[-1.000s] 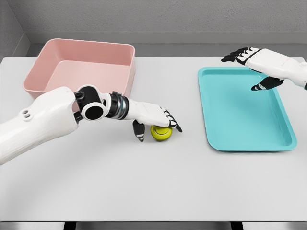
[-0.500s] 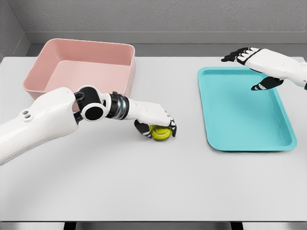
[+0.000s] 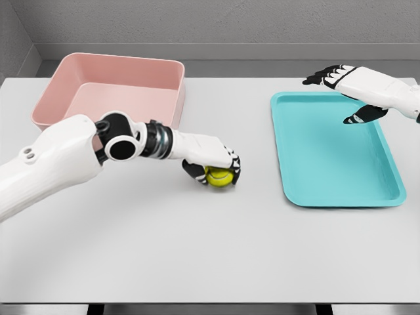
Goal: Put the tennis from the blue tray into the pink basket with both arms
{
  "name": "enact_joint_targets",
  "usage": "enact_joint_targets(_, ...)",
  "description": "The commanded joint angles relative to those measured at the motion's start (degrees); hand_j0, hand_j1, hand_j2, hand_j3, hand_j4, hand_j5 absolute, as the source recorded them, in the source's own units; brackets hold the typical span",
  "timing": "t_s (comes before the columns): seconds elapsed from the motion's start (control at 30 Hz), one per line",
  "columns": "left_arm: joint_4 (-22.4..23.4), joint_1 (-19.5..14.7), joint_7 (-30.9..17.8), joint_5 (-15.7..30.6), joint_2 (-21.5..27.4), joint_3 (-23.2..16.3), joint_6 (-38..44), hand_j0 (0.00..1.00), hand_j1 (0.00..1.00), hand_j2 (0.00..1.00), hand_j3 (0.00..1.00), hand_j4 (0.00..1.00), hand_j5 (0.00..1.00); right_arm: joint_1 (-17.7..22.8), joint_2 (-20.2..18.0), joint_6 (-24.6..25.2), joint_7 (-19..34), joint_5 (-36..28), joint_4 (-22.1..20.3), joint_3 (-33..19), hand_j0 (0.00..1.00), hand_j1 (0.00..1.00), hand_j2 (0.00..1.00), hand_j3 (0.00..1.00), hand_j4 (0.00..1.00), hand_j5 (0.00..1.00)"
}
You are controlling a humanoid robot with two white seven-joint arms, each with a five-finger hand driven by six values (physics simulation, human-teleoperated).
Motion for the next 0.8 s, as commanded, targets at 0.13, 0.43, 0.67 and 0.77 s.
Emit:
enact_joint_targets(0.13,-1.8,-2.1,-0.9,2.4,2.4,1.2,-1.7,0.48,0.48,0.48,0.48,0.48,0.48,0.0,0.0,0.0,0.0,-0.3,0.0,-0.1,1.00,1.00,1.00,1.00,1.00,1.00)
enact_joint_targets(0.43,-3.4,-6.9,-1.1,5.4,4.4,1.3,-2.3,0.48,0.48,0.48,0.48,0.48,0.48,0.0,-0.1,0.0,0.0,-0.3,0.0,-0.1,1.00,1.00,1.00,1.00,1.00,1.00)
enact_joint_targets(0.67,-3.1,-9.4,-1.1,7.0,7.4,3.7,-3.4,0.48,0.48,0.48,0.48,0.48,0.48,0.0,0.0,0.0,0.0,-0.3,0.0,-0.1,1.00,1.00,1.00,1.00,1.00,1.00)
enact_joint_targets(0.77,-2.7,-10.5,-1.1,7.4,8.2,4.8,-4.4,0.48,0.48,0.48,0.48,0.48,0.48,0.0,0.0,0.0,0.0,-0.3,0.0,-0.1,1.00,1.00,1.00,1.00,1.00,1.00)
